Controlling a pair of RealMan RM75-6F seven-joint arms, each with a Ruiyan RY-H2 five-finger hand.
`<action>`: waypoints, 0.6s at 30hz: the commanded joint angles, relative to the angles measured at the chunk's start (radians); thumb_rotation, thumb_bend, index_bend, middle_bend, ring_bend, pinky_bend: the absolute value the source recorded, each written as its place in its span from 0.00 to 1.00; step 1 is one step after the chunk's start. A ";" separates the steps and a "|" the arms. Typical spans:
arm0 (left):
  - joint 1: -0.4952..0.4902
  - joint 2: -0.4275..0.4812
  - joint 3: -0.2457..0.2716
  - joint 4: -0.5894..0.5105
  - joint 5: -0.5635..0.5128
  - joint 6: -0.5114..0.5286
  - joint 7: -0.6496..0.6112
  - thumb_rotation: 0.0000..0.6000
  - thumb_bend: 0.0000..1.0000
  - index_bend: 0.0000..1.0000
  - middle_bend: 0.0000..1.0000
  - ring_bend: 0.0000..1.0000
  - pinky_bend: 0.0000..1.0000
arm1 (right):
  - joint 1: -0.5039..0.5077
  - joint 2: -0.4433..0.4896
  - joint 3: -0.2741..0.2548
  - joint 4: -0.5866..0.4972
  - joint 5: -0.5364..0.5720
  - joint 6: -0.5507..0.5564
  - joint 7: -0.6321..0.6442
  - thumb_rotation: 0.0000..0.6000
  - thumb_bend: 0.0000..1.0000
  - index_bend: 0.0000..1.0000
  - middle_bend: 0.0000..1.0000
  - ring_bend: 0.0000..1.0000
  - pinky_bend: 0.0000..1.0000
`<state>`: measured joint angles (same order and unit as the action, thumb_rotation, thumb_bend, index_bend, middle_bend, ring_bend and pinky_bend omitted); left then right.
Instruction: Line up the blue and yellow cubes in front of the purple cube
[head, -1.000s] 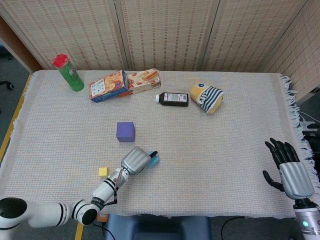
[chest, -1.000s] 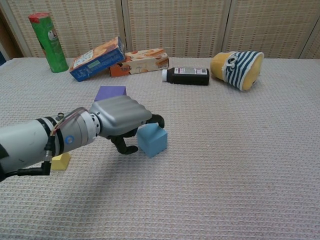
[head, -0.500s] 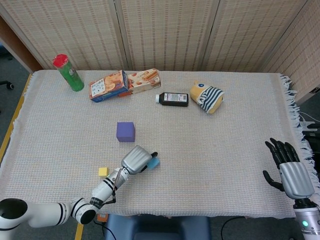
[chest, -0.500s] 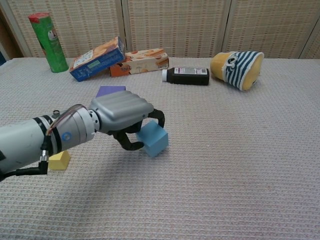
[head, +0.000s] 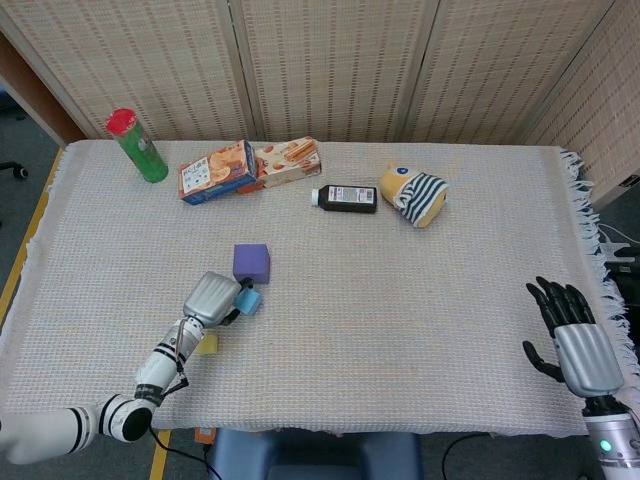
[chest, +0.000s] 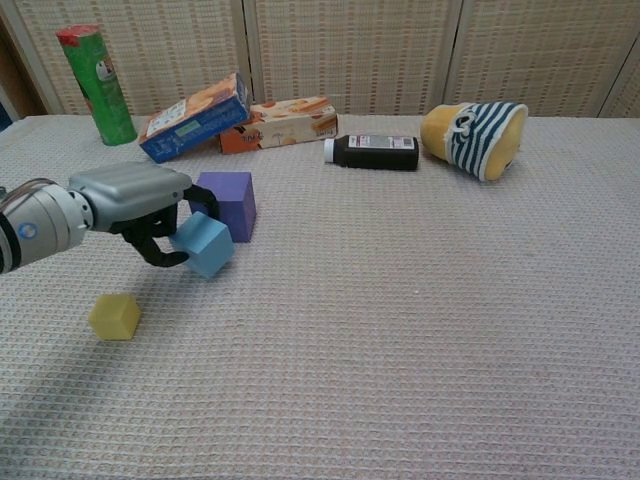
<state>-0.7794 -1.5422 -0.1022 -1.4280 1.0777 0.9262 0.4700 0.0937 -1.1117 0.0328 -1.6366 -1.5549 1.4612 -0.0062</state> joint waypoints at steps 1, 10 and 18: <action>0.003 0.004 -0.004 -0.007 0.001 -0.008 -0.017 1.00 0.35 0.55 1.00 1.00 1.00 | 0.004 -0.004 0.001 0.001 0.003 -0.008 -0.005 1.00 0.10 0.00 0.00 0.00 0.00; -0.004 -0.017 -0.006 -0.012 0.005 -0.003 -0.007 1.00 0.35 0.54 1.00 1.00 1.00 | 0.008 -0.003 0.000 0.002 0.006 -0.017 -0.004 1.00 0.10 0.00 0.00 0.00 0.00; -0.012 -0.046 -0.013 0.008 -0.035 -0.019 0.002 1.00 0.35 0.48 1.00 1.00 1.00 | 0.005 -0.001 -0.001 0.002 0.004 -0.011 -0.002 1.00 0.10 0.00 0.00 0.00 0.00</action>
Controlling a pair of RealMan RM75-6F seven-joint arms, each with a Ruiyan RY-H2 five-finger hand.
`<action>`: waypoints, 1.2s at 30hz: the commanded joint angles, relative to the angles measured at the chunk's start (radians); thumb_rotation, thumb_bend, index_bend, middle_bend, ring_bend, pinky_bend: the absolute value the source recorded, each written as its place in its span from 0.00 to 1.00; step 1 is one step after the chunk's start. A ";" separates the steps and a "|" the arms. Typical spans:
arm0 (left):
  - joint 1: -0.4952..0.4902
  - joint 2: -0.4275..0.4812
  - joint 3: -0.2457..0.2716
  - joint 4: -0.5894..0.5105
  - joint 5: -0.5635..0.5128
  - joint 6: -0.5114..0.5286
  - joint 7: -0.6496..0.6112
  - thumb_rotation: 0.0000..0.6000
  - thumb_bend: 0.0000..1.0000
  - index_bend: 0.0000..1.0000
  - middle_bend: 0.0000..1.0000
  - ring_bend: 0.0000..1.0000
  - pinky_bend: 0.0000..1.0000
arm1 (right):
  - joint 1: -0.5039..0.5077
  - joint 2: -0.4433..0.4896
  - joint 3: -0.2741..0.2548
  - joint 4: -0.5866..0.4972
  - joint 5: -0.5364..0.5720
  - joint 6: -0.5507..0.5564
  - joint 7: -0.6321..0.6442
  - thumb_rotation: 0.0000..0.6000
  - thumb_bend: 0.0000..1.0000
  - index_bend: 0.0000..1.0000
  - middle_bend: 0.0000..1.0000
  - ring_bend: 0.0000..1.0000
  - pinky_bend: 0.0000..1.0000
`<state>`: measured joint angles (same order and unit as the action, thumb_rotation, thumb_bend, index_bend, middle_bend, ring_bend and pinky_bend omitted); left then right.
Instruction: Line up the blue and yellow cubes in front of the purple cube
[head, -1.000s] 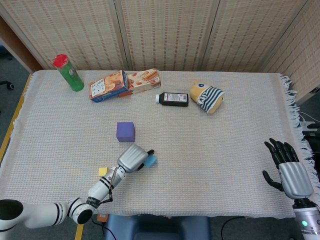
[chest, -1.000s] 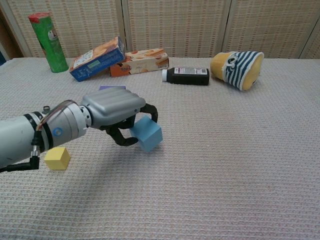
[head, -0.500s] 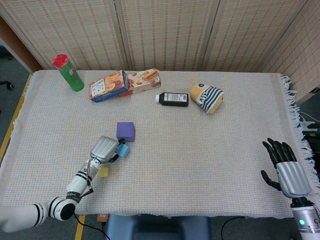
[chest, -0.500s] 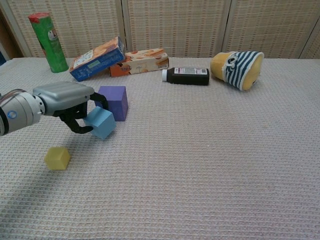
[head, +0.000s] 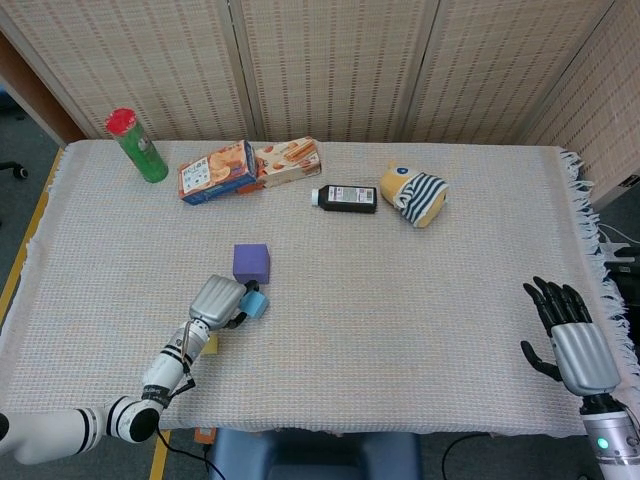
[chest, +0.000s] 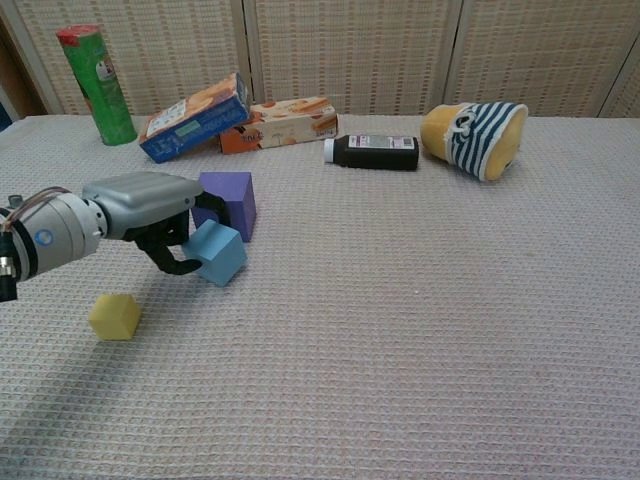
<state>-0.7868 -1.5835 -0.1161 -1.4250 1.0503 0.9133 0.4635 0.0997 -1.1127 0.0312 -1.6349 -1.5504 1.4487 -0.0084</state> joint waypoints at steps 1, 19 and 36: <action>-0.006 -0.006 0.002 0.006 -0.011 -0.009 0.012 1.00 0.35 0.46 1.00 1.00 1.00 | -0.001 0.001 0.000 0.000 0.001 0.001 0.000 1.00 0.10 0.00 0.00 0.00 0.00; -0.008 -0.005 0.009 0.013 -0.035 0.000 0.048 1.00 0.35 0.34 1.00 1.00 1.00 | 0.000 0.003 -0.001 -0.005 0.005 -0.004 -0.004 1.00 0.10 0.00 0.00 0.00 0.00; 0.008 0.012 0.023 -0.029 0.011 0.046 0.047 1.00 0.35 0.16 1.00 1.00 1.00 | -0.001 0.005 -0.005 -0.008 0.001 -0.005 -0.003 1.00 0.10 0.00 0.00 0.00 0.00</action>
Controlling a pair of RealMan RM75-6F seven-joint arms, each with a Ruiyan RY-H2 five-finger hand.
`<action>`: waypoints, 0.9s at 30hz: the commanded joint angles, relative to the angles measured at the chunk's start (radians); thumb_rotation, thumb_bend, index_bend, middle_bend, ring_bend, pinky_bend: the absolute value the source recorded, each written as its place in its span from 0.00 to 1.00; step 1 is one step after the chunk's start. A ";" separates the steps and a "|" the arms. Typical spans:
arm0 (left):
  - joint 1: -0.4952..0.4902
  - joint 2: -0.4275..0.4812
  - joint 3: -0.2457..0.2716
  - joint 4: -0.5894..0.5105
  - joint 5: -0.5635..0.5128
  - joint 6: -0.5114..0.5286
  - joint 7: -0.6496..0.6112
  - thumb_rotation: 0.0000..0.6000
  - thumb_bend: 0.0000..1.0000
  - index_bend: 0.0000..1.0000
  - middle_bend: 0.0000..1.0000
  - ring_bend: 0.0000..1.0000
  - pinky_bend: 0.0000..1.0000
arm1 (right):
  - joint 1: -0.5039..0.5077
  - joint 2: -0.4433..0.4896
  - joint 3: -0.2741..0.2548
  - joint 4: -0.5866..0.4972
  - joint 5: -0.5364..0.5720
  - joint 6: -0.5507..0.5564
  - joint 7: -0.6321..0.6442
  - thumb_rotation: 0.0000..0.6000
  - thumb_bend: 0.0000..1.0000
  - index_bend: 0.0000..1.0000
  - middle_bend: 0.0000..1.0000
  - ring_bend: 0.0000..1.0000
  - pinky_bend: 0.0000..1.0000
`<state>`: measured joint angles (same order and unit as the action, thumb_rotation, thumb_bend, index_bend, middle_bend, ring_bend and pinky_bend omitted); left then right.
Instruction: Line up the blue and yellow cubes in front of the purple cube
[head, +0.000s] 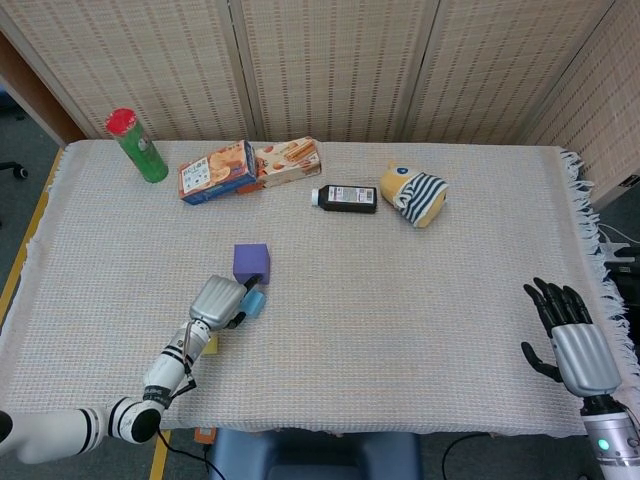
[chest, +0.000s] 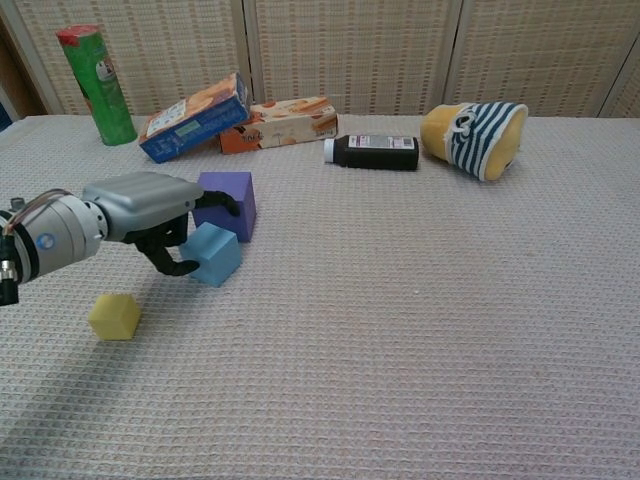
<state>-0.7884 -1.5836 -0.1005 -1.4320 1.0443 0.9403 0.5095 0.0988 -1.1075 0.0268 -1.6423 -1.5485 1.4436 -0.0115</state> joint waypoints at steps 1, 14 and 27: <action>0.017 0.020 0.012 -0.037 0.029 0.032 0.000 1.00 0.35 0.16 1.00 1.00 1.00 | 0.000 0.001 -0.001 0.000 -0.001 0.000 0.000 1.00 0.10 0.00 0.00 0.00 0.00; 0.122 0.122 0.099 -0.177 0.137 0.127 -0.033 1.00 0.38 0.34 1.00 1.00 1.00 | -0.004 0.005 -0.012 -0.008 -0.026 0.010 0.005 1.00 0.10 0.00 0.00 0.00 0.00; 0.121 0.093 0.104 -0.159 0.141 0.061 -0.049 1.00 0.38 0.33 1.00 1.00 1.00 | -0.007 0.008 -0.013 -0.007 -0.028 0.015 0.013 1.00 0.10 0.00 0.00 0.00 0.00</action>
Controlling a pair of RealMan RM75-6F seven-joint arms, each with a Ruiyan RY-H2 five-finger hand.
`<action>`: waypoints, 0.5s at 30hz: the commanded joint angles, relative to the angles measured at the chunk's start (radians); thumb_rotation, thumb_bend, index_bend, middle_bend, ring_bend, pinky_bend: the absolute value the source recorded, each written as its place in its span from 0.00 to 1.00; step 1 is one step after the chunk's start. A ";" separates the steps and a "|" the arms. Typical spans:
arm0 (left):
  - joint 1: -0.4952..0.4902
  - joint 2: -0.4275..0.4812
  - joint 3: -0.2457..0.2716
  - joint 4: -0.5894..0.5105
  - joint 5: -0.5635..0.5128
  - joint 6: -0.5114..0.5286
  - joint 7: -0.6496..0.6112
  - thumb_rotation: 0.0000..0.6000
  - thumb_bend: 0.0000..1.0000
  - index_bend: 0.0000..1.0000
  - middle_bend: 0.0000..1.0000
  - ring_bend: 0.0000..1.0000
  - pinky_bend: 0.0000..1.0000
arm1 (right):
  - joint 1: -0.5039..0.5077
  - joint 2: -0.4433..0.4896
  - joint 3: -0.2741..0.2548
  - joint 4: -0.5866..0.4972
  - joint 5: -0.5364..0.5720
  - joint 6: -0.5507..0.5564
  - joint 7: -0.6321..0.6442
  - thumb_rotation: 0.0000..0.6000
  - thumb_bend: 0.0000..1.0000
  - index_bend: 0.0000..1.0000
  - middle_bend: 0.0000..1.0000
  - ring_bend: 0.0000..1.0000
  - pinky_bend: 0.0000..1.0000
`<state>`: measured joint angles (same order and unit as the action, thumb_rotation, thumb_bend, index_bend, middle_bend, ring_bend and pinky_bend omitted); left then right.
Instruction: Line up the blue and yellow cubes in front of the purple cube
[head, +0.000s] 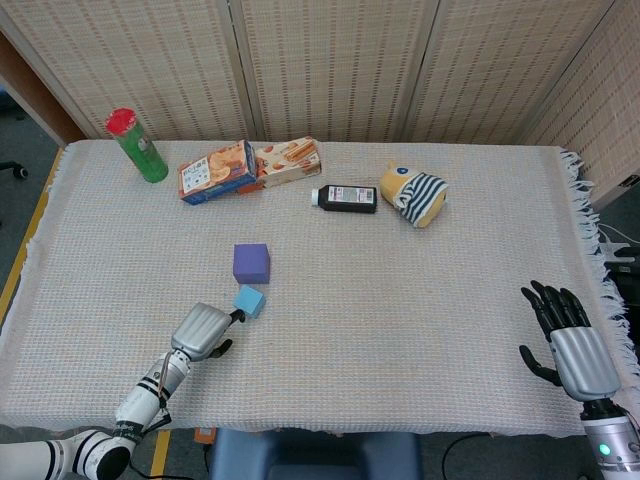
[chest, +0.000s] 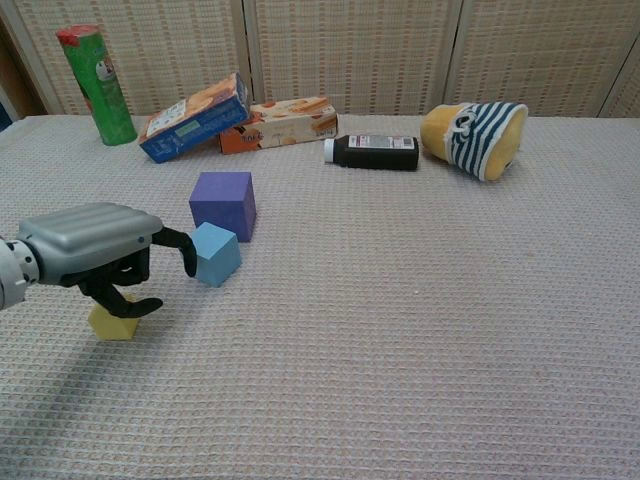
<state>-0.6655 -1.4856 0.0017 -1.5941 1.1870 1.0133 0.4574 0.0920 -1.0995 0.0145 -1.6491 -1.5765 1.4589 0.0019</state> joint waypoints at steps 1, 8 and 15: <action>-0.003 -0.006 0.002 0.004 -0.003 -0.014 0.004 1.00 0.38 0.32 1.00 1.00 1.00 | 0.000 0.000 0.000 0.000 -0.001 0.000 0.000 1.00 0.10 0.00 0.00 0.00 0.00; -0.021 -0.025 -0.007 0.029 -0.038 -0.056 0.034 1.00 0.38 0.26 1.00 1.00 1.00 | -0.002 0.002 0.001 0.000 0.000 0.005 0.003 1.00 0.10 0.00 0.00 0.00 0.00; -0.026 -0.032 -0.015 0.029 -0.056 -0.064 0.049 1.00 0.37 0.22 1.00 1.00 1.00 | -0.001 0.002 0.003 0.001 0.007 -0.001 0.003 1.00 0.10 0.00 0.00 0.00 0.00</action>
<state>-0.6915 -1.5168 -0.0125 -1.5656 1.1309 0.9490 0.5070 0.0914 -1.0976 0.0176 -1.6485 -1.5695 1.4577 0.0046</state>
